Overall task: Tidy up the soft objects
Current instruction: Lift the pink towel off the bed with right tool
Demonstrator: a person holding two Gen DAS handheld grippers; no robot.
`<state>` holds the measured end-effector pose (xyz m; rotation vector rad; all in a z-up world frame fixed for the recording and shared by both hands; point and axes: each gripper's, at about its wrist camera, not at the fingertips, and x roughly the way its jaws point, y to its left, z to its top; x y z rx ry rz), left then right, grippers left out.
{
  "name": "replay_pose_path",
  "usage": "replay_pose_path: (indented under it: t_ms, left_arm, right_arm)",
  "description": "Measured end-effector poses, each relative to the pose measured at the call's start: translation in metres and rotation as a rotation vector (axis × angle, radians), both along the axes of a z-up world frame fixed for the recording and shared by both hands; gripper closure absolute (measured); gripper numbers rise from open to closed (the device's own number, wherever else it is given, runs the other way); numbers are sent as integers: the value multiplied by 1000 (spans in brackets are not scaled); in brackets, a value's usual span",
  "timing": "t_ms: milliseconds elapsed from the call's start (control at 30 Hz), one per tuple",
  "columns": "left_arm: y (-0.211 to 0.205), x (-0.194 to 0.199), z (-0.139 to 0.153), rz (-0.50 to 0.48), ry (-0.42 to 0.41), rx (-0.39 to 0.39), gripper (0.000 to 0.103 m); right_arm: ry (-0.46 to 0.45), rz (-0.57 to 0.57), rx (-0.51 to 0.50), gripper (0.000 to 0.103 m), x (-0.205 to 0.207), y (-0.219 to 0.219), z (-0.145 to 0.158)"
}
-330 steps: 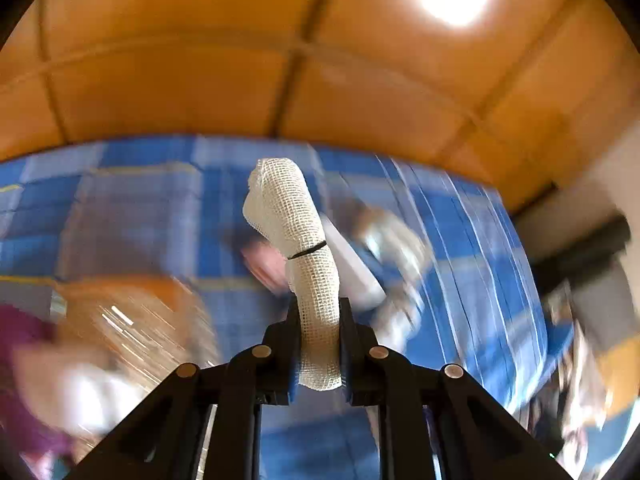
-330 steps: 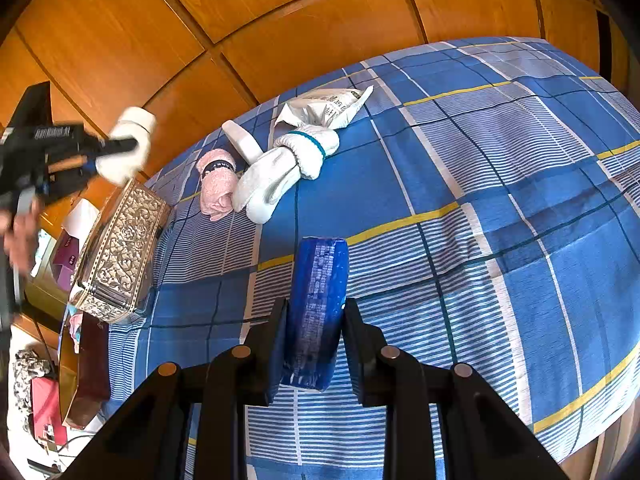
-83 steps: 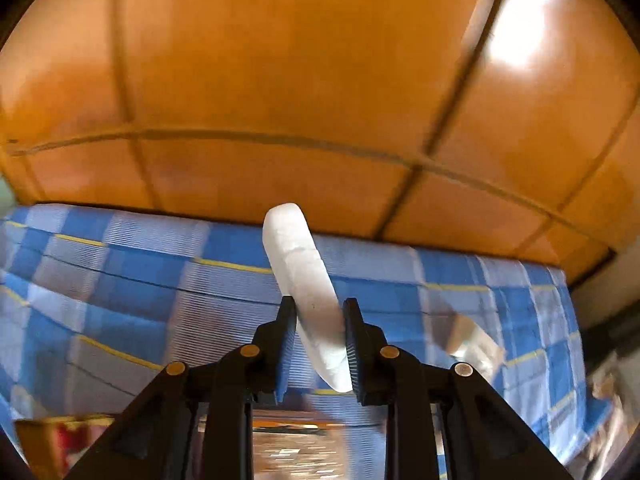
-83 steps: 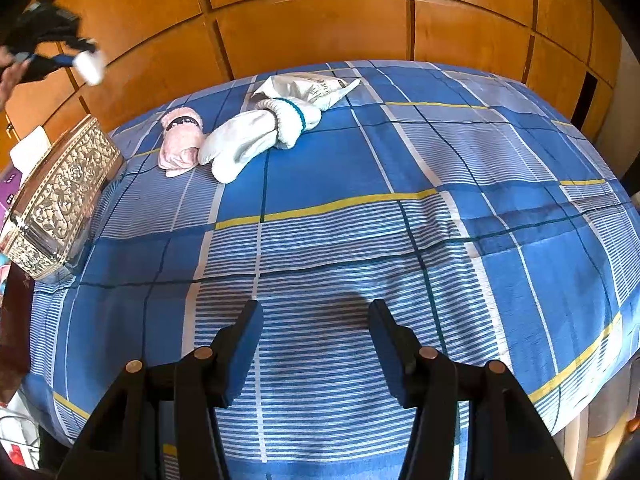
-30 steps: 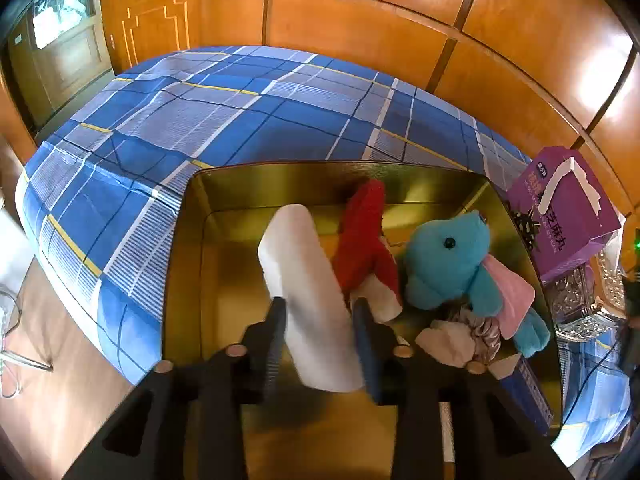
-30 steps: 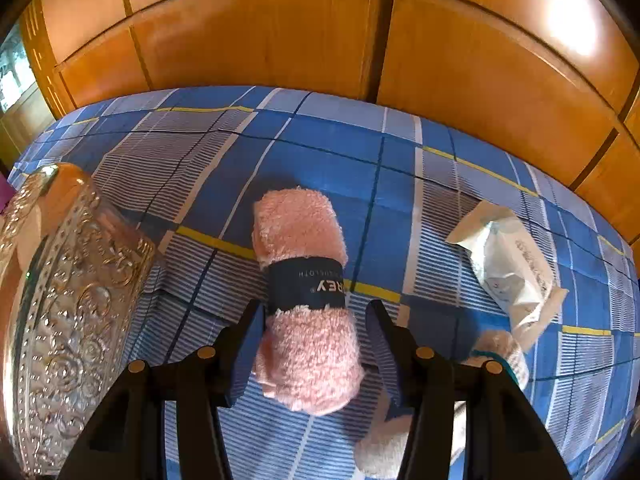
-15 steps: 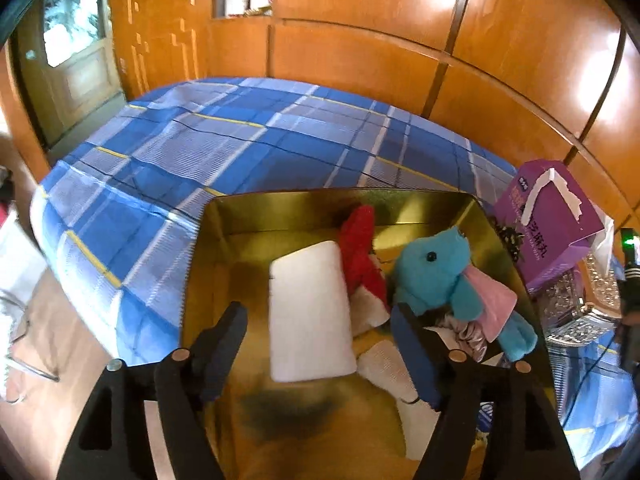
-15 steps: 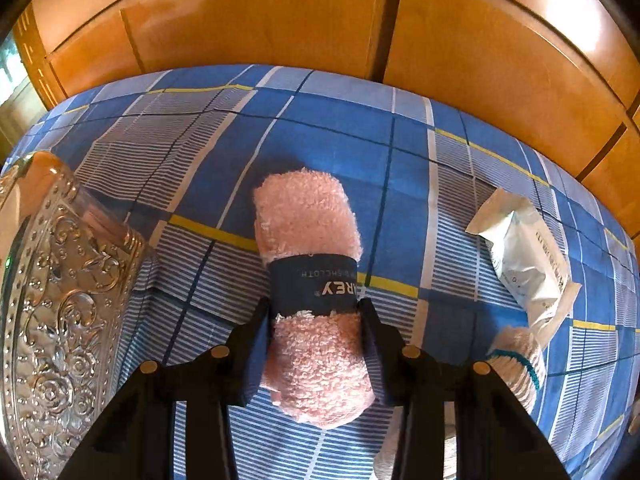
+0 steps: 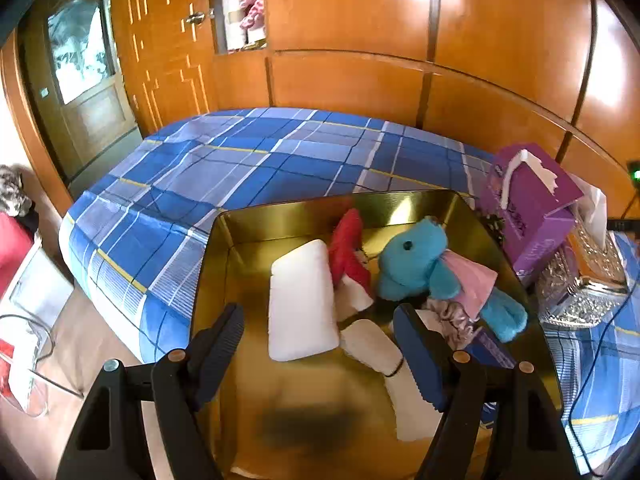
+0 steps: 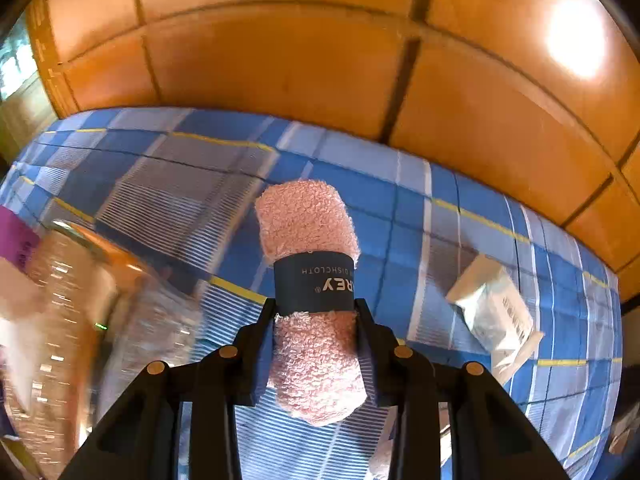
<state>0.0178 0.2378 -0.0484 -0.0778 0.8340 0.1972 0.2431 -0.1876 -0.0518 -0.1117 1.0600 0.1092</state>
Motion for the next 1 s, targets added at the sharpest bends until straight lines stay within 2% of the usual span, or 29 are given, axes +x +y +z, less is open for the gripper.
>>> replay_pose_path:
  t_ms: [500, 867, 1000]
  left_arm:
    - [-24, -13, 8, -54, -47, 45, 26]
    - [-30, -21, 14, -75, -76, 51, 26]
    - [-29, -24, 17, -73, -84, 54, 26]
  right_arm:
    - [-40, 213, 47, 67, -13, 74, 79]
    - [-24, 210, 150, 67, 8, 138, 95]
    - [-64, 272, 162, 67, 3, 172, 100]
